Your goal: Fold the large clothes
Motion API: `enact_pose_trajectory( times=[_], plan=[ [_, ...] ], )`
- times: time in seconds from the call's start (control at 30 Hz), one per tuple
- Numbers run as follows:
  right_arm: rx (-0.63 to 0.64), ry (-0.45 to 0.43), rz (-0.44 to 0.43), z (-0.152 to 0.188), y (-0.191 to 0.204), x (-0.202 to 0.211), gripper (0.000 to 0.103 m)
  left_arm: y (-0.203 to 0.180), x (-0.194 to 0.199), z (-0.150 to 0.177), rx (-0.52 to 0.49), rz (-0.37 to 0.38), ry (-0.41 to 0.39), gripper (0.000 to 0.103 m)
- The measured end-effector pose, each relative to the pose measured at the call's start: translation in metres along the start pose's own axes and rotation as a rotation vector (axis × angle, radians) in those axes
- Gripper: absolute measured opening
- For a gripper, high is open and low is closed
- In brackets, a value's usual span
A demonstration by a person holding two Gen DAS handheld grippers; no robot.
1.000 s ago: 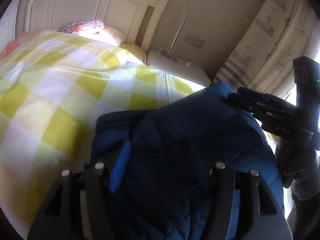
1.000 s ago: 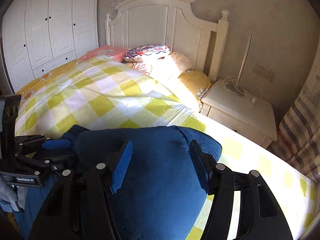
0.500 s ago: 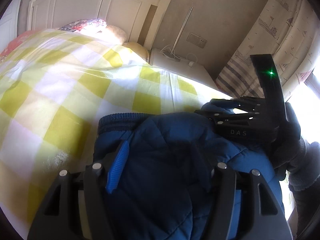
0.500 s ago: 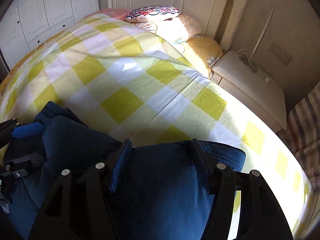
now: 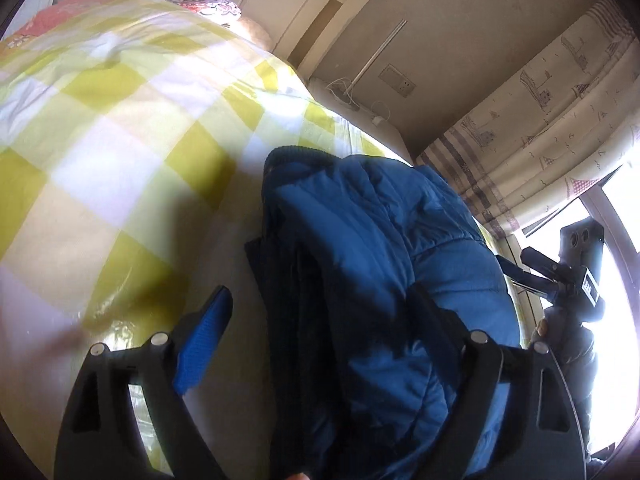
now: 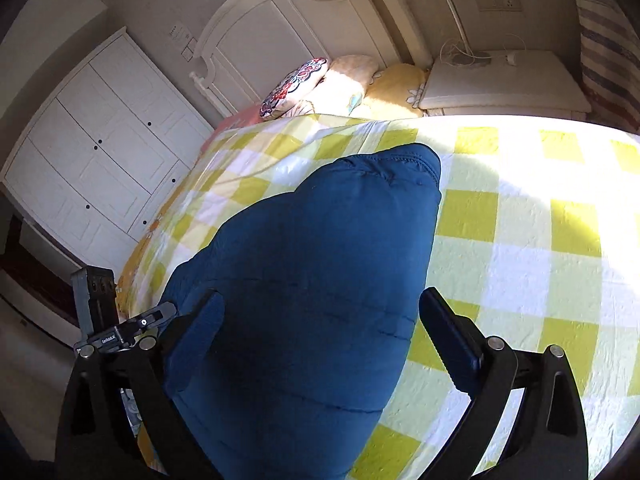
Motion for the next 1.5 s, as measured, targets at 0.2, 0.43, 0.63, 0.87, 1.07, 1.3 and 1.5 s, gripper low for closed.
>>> enact_pose_trajectory(
  times=[0.2,0.43,0.63,0.87,1.07,1.3,1.5],
  plan=[
    [-0.047,0.156,-0.159,0.081,-0.010,-0.021,0.096,0.010,-0.013,0.040,0.047,0.177,0.106,0.094],
    [0.014,0.006,-0.164,0.089,0.000,-0.014,0.068,-0.023,-0.041,0.012,0.061,0.170,0.100,0.078],
    [-0.061,-0.147,0.048,0.068,-0.048,0.037,0.061,-0.089,-0.108,-0.053,0.002,0.137,0.122,0.075],
    [-0.201,-0.246,0.131,0.066,-0.084,0.071,0.065,-0.127,-0.152,-0.088,0.014,0.095,0.071,0.083],
    [-0.115,-0.419,0.255,0.141,-0.030,0.116,0.091,-0.132,-0.037,-0.008,-0.065,-0.168,-0.371,0.100],
    [0.093,-0.644,0.598,0.257,0.076,0.121,0.097,-0.207,0.036,0.128,-0.270,-0.540,-0.649,0.101],
    [0.091,-0.644,0.625,0.311,0.103,0.106,0.097,-0.233,0.023,0.196,-0.367,-0.508,-0.577,0.101]
  ],
)
Point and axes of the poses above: each gripper's, at about its wrist camera, not at the fingertips, and x roughly against the way its jaws point, y to its left, z to its underside, the point moved 2 cm from there along -x, roughly the way its jaws point, and after that the axes turned 14 degrees about y, right-handed, at the moved point
